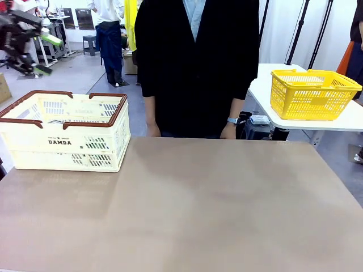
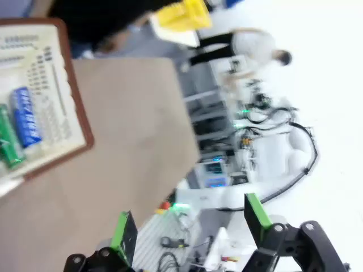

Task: Place the drinks into the Shopping basket.
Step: Pick up one drink and place it into the Shopping basket.

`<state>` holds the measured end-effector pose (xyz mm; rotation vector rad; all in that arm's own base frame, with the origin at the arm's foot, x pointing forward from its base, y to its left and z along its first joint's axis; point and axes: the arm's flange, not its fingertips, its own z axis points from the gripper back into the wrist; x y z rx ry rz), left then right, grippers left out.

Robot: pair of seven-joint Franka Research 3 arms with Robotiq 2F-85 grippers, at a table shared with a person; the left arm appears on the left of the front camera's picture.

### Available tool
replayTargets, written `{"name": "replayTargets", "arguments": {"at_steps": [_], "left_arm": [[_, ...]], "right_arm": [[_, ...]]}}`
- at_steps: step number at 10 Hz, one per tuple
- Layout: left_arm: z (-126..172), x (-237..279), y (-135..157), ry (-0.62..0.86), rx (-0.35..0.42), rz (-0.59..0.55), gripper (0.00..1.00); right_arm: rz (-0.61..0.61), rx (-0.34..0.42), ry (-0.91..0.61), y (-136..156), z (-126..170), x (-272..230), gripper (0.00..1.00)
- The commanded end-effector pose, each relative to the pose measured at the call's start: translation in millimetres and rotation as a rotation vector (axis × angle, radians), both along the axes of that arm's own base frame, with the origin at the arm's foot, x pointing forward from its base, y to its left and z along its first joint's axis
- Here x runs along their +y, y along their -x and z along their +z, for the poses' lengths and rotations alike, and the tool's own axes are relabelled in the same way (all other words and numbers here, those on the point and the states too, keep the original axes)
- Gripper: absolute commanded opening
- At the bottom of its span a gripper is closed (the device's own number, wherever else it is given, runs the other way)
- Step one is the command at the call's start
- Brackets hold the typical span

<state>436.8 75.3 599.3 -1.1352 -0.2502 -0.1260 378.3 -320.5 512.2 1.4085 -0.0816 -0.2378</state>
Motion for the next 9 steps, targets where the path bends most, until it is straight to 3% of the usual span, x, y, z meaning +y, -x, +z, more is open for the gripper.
{"name": "replayTargets", "arguments": {"at_steps": [1, 3, 5, 6, 9], "left_arm": [[-63.6, 52.2, 23.9, 0.177, -0.023, -0.066, 1.00], [-113.9, 82.5, 48.1, 0.204, -0.023, -0.029, 1.00], [-135.4, 103.2, 44.7, 0.278, -0.005, 0.037, 1.00], [-125.4, 94.8, 60.0, 0.235, -0.019, 0.002, 1.00], [-125.4, 94.8, 60.0, 0.235, -0.019, 0.002, 1.00]], "right_arm": [[-0.005, 0.009, 0.010, 1.3, 2.5, 2.2, 1.00], [-0.005, 0.009, 0.010, 1.3, 2.5, 2.2, 1.00], [-0.005, 0.009, 0.010, 1.3, 2.5, 2.2, 1.00], [-0.005, 0.009, 0.010, 1.3, 2.5, 2.2, 1.00], [-0.005, 0.009, 0.010, 1.3, 2.5, 2.2, 1.00]]}}
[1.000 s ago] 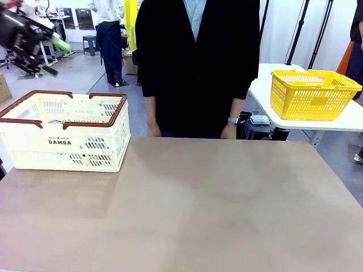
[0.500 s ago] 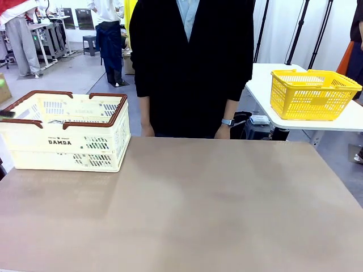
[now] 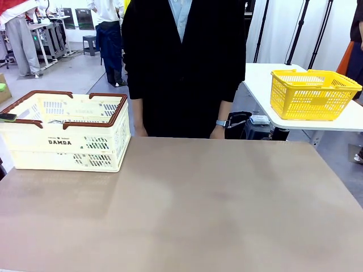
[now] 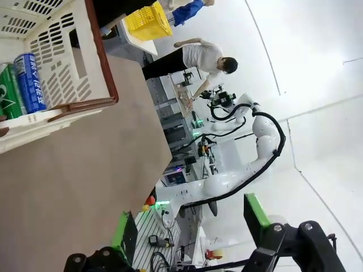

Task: Place the drinks into the Shopping basket.
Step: Pick up one drink and place it into the Shopping basket.

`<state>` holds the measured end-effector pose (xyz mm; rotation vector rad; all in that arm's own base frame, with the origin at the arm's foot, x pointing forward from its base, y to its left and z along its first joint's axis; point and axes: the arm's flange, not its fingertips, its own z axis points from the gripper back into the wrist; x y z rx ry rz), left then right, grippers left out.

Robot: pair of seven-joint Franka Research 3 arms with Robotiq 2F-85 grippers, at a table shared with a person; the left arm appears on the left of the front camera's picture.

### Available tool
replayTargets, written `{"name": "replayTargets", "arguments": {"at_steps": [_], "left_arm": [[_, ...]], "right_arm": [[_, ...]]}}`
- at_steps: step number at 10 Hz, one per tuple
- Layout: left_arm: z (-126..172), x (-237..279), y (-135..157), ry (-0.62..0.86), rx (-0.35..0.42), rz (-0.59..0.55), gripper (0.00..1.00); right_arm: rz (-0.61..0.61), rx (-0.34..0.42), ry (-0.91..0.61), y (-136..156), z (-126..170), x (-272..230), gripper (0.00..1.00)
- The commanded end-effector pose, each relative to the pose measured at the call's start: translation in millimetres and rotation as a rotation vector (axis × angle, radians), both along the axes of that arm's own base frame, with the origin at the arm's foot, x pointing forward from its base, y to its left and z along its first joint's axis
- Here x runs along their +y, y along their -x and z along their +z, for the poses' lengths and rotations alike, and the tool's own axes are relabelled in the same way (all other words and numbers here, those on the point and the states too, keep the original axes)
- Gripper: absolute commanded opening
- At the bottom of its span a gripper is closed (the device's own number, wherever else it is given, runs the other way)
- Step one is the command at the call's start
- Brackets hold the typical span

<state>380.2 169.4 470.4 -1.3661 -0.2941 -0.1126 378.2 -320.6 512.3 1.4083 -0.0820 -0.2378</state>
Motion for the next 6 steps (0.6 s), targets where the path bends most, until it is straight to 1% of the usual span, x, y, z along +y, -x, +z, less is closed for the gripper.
{"name": "replayTargets", "arguments": {"at_steps": [1, 6], "left_arm": [[3.6, 0.7, 3.4, 0.001, 0.007, 0.000, 1.00], [3.6, 0.7, 3.4, 0.001, 0.007, 0.000, 1.00]], "right_arm": [[-0.005, 0.010, 0.010, 1.1, 2.4, 2.2, 1.00], [-0.005, 0.010, 0.010, 1.1, 2.4, 2.2, 1.00]]}}
